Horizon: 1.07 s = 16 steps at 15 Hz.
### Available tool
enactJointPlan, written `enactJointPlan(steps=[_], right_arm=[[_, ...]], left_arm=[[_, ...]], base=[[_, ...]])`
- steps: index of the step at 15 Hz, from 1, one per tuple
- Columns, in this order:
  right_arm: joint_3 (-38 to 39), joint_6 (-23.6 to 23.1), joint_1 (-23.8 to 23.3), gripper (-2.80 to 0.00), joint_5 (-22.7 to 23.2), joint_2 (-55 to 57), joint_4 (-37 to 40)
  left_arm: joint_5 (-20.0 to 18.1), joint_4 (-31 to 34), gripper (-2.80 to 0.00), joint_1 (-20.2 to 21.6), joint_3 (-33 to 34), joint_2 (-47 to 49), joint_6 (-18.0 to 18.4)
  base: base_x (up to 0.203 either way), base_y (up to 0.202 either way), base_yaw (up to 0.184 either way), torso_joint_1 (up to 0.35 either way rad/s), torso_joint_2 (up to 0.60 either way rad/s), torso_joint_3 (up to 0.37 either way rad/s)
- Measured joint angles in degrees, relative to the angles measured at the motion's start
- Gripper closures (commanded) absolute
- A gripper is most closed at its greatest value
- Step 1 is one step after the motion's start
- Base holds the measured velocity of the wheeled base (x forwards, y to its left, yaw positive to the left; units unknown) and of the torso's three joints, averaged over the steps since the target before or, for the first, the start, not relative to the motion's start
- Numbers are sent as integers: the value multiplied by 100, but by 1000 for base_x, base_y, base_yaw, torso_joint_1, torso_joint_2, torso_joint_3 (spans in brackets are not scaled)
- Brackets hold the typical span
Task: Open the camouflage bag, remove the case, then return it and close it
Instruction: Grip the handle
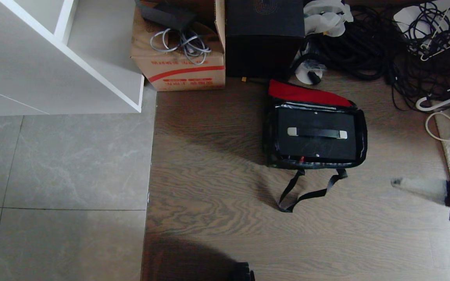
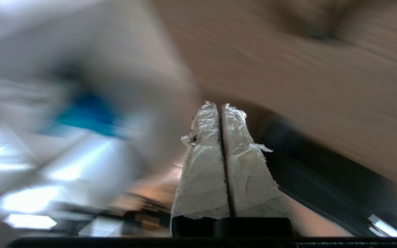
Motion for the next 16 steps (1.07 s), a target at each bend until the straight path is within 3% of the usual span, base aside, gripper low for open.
enactJointPlan(steps=[2,4,8,12,16], right_arm=[[473,-1440,24,0,-693,-624,919],[744,-2400,61,0,-1430,-1219,1323],[1208,-2502,734,0,-2867,-2700,1699],[1545,-2506,1627,0,-4098,-4465,2773],[2322,-2573,1944,0,-5150,-5396,2134]], left_arm=[[2,0,0,-2,0,0,1],[2,0,0,-5,0,0,1],[3,0,0,0,0,0,0],[2,0,0,-5,0,0,0],[4,0,0,0,0,0,1]], base=[[0,0,0,0,0,0],[0,0,0,0,0,0],[0,0,0,0,0,0],[0,0,0,0,0,0],[0,0,0,0,0,0]])
